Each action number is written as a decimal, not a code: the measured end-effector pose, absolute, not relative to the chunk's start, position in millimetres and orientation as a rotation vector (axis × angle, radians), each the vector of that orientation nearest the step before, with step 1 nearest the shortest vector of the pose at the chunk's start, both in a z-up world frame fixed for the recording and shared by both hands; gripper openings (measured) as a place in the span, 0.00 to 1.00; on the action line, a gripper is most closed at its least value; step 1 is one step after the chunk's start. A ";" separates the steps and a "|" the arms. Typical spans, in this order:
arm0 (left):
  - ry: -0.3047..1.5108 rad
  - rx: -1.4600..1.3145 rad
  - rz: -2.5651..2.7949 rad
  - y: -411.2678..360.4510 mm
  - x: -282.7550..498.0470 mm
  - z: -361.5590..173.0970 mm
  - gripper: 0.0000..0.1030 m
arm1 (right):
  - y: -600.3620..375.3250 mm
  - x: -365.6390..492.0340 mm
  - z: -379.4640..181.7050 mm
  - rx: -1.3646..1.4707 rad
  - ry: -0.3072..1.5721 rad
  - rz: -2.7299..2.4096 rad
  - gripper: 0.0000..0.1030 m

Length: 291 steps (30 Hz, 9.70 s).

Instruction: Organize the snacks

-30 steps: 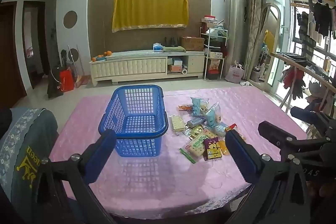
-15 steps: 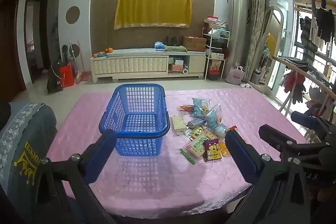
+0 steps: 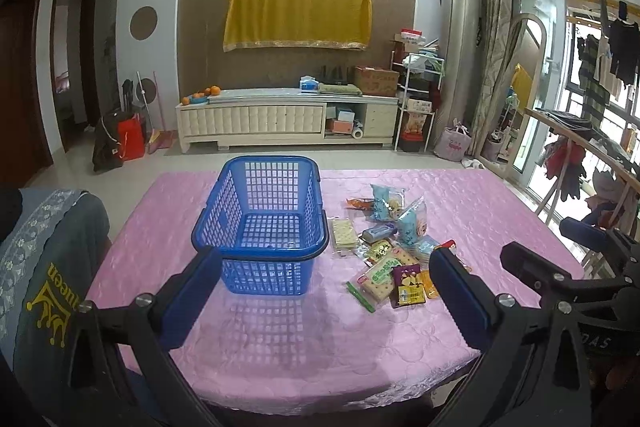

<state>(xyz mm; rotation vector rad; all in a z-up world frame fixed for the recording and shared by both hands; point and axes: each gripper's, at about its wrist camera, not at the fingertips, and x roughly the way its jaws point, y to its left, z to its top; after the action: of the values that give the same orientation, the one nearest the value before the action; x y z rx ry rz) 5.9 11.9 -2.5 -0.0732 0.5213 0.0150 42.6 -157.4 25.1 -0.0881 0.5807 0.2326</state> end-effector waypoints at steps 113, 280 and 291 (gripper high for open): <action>0.913 0.017 -0.038 -81.8 283.2 -119.8 1.00 | -226.8 300.6 -130.9 -0.321 0.810 0.585 0.87; 1.126 -0.219 -0.061 177.7 314.2 -40.2 0.66 | -8.7 361.4 -44.4 -0.091 1.294 0.412 0.84; 1.063 -0.174 -0.078 141.7 271.4 4.7 0.66 | -43.6 316.9 0.6 -0.048 1.221 0.418 0.84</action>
<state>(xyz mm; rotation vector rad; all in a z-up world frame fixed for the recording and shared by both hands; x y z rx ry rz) 271.4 141.7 4.7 -0.1743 1.0633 -0.0780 316.9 -43.6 0.6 -0.0481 1.2206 0.4184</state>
